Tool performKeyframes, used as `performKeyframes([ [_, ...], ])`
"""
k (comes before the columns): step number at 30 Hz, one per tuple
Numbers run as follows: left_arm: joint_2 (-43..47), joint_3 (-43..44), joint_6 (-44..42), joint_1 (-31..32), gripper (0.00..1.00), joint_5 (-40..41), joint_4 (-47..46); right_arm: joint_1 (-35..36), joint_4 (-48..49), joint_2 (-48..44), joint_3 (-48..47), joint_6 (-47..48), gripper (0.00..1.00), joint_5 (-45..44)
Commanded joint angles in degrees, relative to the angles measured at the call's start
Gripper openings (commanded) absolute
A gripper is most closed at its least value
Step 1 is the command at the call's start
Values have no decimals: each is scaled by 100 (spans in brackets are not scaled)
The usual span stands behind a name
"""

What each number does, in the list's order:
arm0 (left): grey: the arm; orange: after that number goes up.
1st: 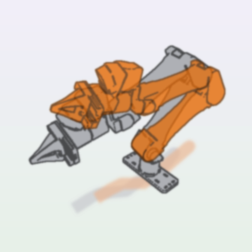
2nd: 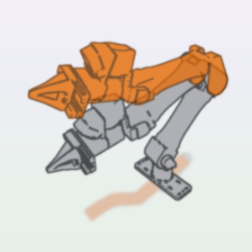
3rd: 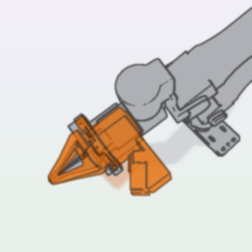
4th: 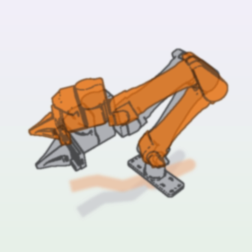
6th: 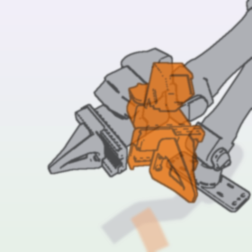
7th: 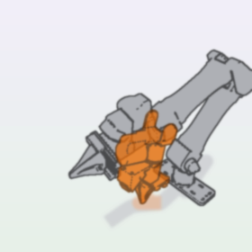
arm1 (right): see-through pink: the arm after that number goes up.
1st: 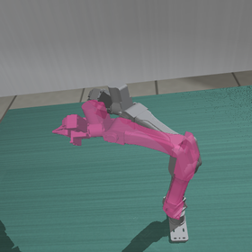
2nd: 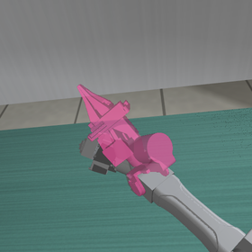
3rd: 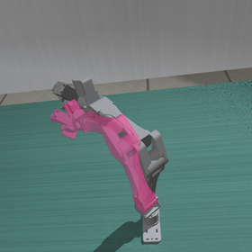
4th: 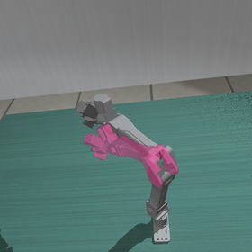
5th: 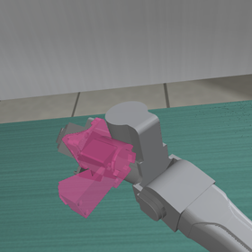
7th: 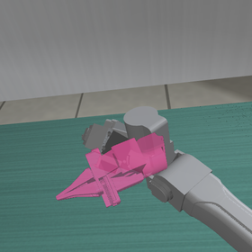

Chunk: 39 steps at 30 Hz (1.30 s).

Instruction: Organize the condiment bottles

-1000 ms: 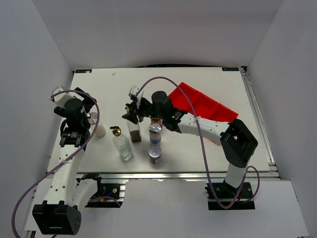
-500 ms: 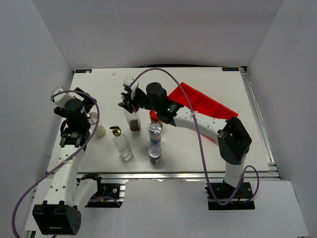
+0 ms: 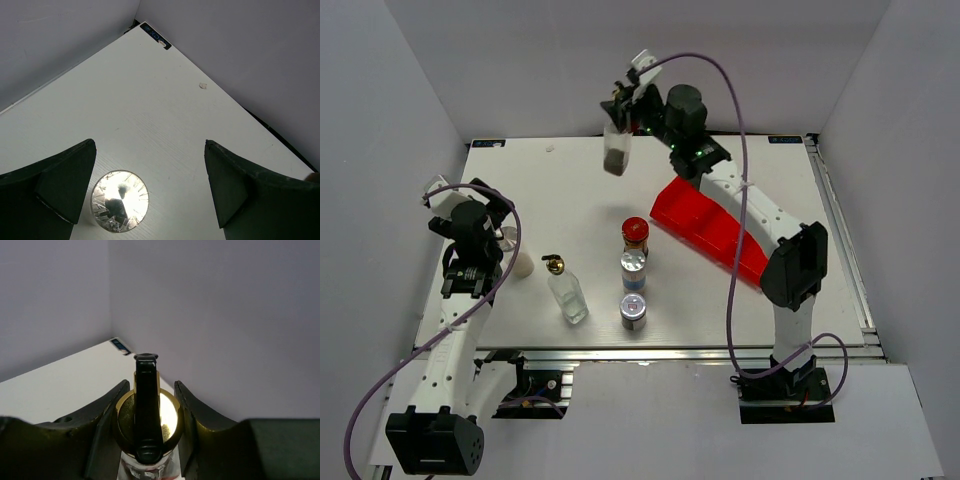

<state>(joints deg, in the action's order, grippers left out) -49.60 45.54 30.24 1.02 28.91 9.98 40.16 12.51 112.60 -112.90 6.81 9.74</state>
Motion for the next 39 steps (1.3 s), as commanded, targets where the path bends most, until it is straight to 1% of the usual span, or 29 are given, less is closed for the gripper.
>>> performKeyframes([
  [1,48,8,-88,-14,98,141,-31,-307,199,-308,-505,135,0,-321],
  [3,38,16,-97,-14,98,124,-13,-377,-64,-379,-566,329,0,-839],
  [4,21,8,-97,-5,98,124,-13,-395,-178,-396,-575,452,0,-1312],
  [6,21,-19,-106,-5,98,115,-48,-509,-363,-475,-444,418,0,-1596],
  [16,-41,-71,-132,-5,98,45,-84,-1098,-478,-914,514,330,0,-1211],
  [20,-93,-63,-132,-5,98,89,-49,-1256,-452,-1038,725,304,0,-1158],
  [22,-111,-54,-141,-5,98,89,-40,-1370,-373,-1160,857,304,0,-1027],
  [26,-111,-63,-150,-5,98,89,-57,-1616,-197,-1389,1252,356,0,-263],
  [30,-146,-28,-176,-5,98,115,-31,-1985,-188,-1399,1411,312,0,754],
  [39,-225,34,-194,-5,98,247,4,-2416,260,-1284,1763,233,0,1328],
])
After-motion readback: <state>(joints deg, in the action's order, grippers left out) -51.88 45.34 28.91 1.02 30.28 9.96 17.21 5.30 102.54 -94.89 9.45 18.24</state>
